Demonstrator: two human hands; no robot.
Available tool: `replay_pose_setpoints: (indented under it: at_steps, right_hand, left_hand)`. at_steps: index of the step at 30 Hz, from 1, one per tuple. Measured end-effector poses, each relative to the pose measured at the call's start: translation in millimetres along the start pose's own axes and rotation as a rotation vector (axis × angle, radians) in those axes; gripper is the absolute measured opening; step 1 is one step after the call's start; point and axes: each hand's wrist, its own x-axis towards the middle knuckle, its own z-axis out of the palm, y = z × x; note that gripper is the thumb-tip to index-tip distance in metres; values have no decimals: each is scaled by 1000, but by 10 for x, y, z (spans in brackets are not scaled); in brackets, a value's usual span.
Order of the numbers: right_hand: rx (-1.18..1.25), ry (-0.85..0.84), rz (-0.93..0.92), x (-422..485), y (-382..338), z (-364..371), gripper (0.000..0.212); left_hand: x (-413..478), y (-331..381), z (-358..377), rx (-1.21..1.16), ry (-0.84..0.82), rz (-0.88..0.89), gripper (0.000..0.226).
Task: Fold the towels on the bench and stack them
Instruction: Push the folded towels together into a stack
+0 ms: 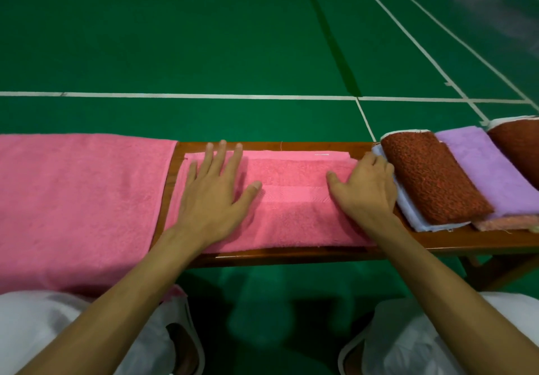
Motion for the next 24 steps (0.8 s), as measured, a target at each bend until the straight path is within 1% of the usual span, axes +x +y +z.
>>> replay_pose_setpoints:
  at_steps: [2, 3, 6, 9, 11, 13, 16, 17, 18, 19, 21, 22, 23, 24]
  right_hand:
    - [-49, -76, 59, 66, 31, -72, 81]
    - [-62, -114, 70, 93, 57, -89, 79]
    - [-33, -199, 74, 147, 104, -124, 67]
    - [2, -197, 17, 135, 90, -155, 55]
    - [95, -166, -22, 123, 86, -199, 46]
    - [237, -167, -16, 149, 115, -266, 40]
    - [425, -206, 8, 210, 199, -434, 34]
    - [472, -203, 5, 231, 232, -497, 32]
    - [499, -190, 0, 247, 256, -575, 32]
    - [504, -168, -8, 271, 282, -650, 35]
    - [460, -147, -18, 328, 337, -792, 51]
    - [433, -145, -19, 365, 364, -853, 58]
    - [410, -139, -23, 403, 392, -893, 64]
    - [390, -132, -27, 428, 405, -928, 67]
  left_hand:
    - [11, 110, 20, -33, 0, 28, 89]
    - [23, 151, 47, -37, -10, 39, 88]
    - [58, 264, 194, 2, -66, 97, 86]
    - [63, 332, 362, 72, -109, 160, 83]
    - [65, 392, 436, 91, -115, 156, 82]
    - [87, 476, 460, 80, -112, 142, 82]
    - [99, 619, 457, -14, -124, 138, 83]
    - [103, 666, 442, -98, -131, 140, 83]
    - [98, 729, 385, -235, -143, 134, 81]
    - [107, 782, 305, -427, -159, 103, 74]
    - [163, 829, 121, -871, -177, 0, 52]
    - [206, 803, 43, -1024, -172, -61, 40]
    - [249, 741, -19, -1113, -171, -133, 33]
    - [277, 655, -70, -1186, -187, -212, 31]
